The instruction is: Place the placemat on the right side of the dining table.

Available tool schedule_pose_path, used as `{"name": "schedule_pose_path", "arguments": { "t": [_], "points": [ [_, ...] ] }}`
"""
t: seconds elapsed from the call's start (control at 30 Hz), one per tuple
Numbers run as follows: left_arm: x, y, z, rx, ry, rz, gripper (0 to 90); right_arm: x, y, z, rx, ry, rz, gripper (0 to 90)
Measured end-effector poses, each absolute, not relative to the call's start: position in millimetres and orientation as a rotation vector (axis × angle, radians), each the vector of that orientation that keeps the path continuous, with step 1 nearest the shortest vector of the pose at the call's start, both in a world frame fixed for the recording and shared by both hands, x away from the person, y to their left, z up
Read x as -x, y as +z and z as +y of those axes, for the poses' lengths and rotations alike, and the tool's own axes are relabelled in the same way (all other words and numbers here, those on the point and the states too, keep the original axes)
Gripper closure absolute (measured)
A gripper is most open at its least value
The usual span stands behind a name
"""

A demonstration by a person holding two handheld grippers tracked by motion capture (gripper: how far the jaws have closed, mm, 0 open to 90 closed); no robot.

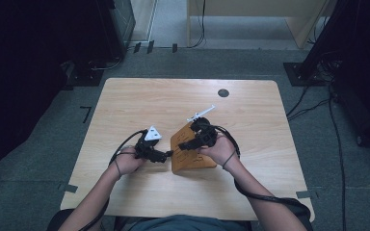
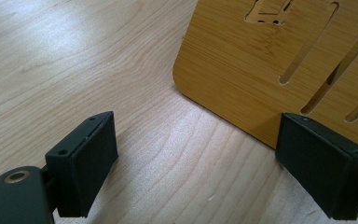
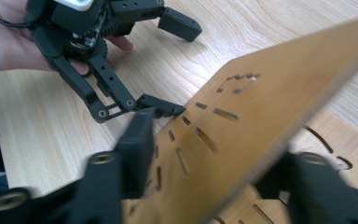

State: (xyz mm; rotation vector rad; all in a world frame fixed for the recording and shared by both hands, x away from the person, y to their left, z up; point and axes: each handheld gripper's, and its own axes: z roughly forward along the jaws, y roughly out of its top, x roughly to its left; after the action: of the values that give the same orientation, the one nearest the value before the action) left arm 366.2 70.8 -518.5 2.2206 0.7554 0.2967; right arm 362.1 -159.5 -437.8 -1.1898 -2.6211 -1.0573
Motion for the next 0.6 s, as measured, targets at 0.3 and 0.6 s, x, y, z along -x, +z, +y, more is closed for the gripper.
{"name": "schedule_pose_path", "arguments": {
  "t": [0.3,0.6],
  "points": [
    [-370.3,-509.2,90.5,-2.187,0.259,0.798,12.6,-368.4,-430.7,-163.1,1.256,-1.071,-2.424,80.3],
    [-371.7,-505.0,96.7,-2.15,0.231,0.81,12.8,-370.6,-415.2,-174.0,1.305,-1.14,-2.383,87.8]
  ]
}}
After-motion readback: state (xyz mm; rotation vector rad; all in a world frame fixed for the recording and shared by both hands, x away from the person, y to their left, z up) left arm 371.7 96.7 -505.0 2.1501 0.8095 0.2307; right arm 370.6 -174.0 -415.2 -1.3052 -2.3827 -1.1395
